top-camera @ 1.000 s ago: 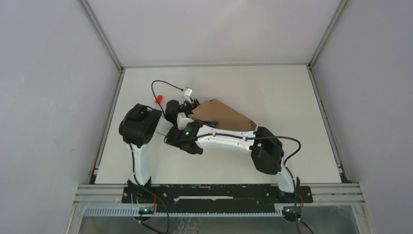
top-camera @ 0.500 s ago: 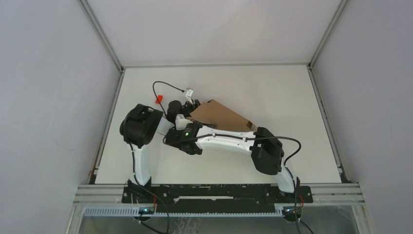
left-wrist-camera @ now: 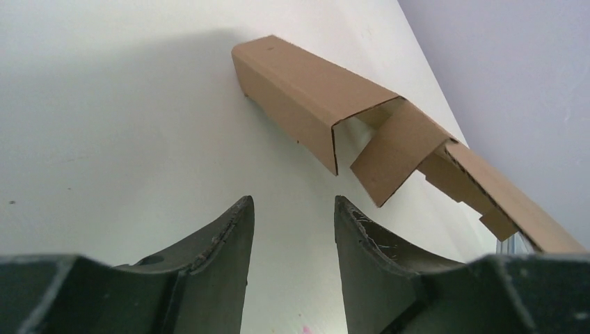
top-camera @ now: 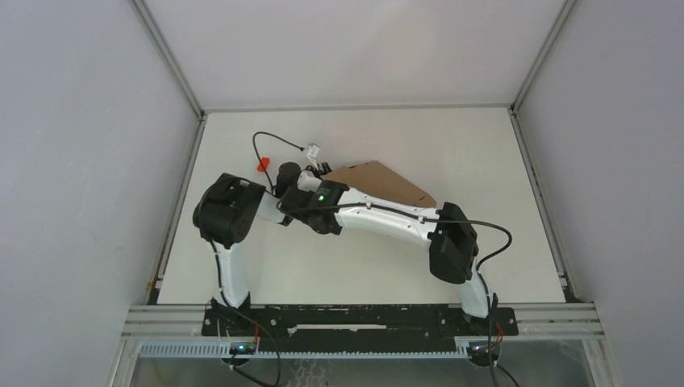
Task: Fold the paper box
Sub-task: Fold the paper box at the center of the board.
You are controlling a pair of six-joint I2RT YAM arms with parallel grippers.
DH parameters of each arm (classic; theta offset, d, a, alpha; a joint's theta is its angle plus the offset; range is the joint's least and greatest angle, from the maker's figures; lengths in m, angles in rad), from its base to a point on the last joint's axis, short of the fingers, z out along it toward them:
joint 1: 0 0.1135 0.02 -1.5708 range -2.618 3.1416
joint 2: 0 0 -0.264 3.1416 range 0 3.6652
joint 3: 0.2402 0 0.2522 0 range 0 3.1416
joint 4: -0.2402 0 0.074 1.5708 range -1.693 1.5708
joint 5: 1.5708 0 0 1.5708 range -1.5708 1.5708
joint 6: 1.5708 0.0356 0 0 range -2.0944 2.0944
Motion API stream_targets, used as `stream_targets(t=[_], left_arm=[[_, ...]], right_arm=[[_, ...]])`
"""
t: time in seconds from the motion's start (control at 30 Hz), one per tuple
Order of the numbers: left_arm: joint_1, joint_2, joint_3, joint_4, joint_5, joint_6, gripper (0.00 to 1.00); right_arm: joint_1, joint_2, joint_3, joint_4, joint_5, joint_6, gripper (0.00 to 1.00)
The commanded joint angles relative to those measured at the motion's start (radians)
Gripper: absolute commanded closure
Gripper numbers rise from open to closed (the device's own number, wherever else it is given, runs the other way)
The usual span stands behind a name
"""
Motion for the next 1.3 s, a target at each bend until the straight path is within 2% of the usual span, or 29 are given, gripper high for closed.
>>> stream_targets(t=[0.0, 0.27, 0.33, 0.43, 0.57, 0.7, 0.9, 1.13, 1.27], left_arm=[[0.049, -0.144, -0.041, -0.027, 0.032, 0.049, 0.49], [0.111, -0.369, -0.078, -0.315, -0.007, 0.167, 0.49], [0.129, -0.416, -0.076, -0.400, -0.028, 0.183, 0.50], [0.155, -0.475, -0.084, -0.438, -0.014, 0.195, 0.49], [0.162, -0.515, -0.130, -0.436, -0.019, 0.229, 0.44], [0.163, -0.544, -0.247, -0.250, -0.026, 0.210, 0.41], [0.140, -0.530, -0.327, -0.142, -0.039, 0.203, 0.42], [0.133, -0.558, -0.354, -0.136, -0.038, 0.187, 0.42], [0.133, -0.606, -0.347, -0.200, -0.039, 0.190, 0.42]], right_arm=[[-0.005, -0.086, 0.104, -0.077, -0.059, 0.016, 1.00], [0.022, -0.159, 0.231, -0.159, -0.148, 0.068, 1.00], [0.025, -0.192, 0.234, -0.173, -0.206, 0.084, 1.00], [0.041, -0.222, 0.208, -0.182, -0.246, 0.097, 1.00], [0.048, -0.237, 0.136, -0.175, -0.272, 0.099, 1.00], [0.036, -0.244, 0.051, -0.150, -0.246, 0.093, 1.00], [0.049, -0.263, -0.045, -0.086, -0.259, 0.056, 1.00], [0.082, -0.291, 0.105, -0.142, -0.281, 0.067, 1.00], [0.056, -0.326, 0.225, -0.173, -0.399, 0.085, 1.00]])
